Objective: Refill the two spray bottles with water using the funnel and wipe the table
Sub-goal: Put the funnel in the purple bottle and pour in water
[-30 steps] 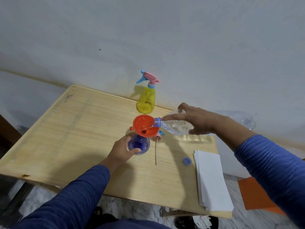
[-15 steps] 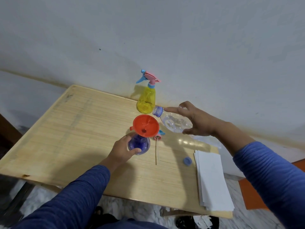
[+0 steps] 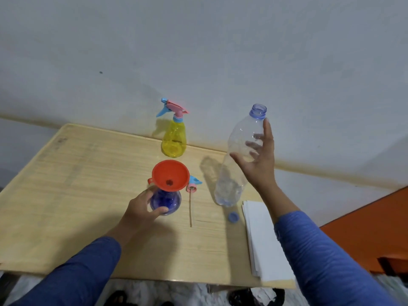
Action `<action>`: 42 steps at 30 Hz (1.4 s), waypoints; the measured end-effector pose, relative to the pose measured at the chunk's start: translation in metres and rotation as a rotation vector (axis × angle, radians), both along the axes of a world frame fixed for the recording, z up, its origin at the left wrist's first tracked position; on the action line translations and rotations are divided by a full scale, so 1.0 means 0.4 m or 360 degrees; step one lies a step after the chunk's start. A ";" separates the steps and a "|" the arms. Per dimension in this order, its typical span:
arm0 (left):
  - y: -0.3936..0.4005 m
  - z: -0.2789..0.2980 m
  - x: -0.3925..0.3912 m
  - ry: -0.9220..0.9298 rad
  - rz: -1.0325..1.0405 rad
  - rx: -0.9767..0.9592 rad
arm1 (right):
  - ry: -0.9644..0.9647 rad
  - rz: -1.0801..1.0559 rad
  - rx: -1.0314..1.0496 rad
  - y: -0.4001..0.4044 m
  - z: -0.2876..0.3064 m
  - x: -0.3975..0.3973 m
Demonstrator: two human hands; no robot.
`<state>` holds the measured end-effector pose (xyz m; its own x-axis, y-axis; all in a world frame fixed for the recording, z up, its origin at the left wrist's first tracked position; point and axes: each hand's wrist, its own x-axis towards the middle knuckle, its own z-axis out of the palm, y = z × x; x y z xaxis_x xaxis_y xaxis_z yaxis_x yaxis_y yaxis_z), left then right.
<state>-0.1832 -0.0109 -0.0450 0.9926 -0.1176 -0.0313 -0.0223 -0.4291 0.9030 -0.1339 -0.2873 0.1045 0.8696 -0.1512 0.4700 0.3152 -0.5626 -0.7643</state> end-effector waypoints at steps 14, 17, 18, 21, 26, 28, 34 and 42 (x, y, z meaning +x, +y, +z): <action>-0.001 0.006 -0.001 0.0064 0.0023 0.0110 | -0.0219 -0.0219 0.0077 0.033 -0.037 -0.042; -0.005 0.007 -0.004 0.0009 -0.0003 0.0093 | -0.0205 -0.0197 -0.0013 0.020 -0.033 -0.052; -0.007 0.009 -0.005 -0.0010 -0.0008 0.0094 | -0.0231 -0.0219 -0.0054 0.017 -0.032 -0.056; -0.008 0.012 -0.008 -0.0037 -0.0014 0.0075 | -0.0433 -0.0377 -0.0183 0.022 -0.011 -0.078; -0.003 0.004 -0.009 -0.0046 -0.0044 0.0039 | -0.0879 -0.0357 -0.0528 0.060 0.013 -0.103; -0.001 -0.002 -0.008 -0.0040 -0.0039 0.0034 | -0.0806 -0.0132 -0.0495 0.092 0.008 -0.113; 0.001 -0.011 -0.003 -0.0063 -0.0026 0.0003 | -0.0274 0.0349 -0.0527 0.172 -0.058 -0.124; 0.001 -0.012 0.000 -0.0058 -0.0019 -0.0031 | 0.0164 0.0567 -0.0563 0.201 -0.131 -0.097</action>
<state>-0.1833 -0.0106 -0.0500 0.9915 -0.1297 0.0071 -0.0602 -0.4107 0.9098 -0.1728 -0.2070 0.0523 0.8826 0.3160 0.3480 0.4677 -0.6638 -0.5836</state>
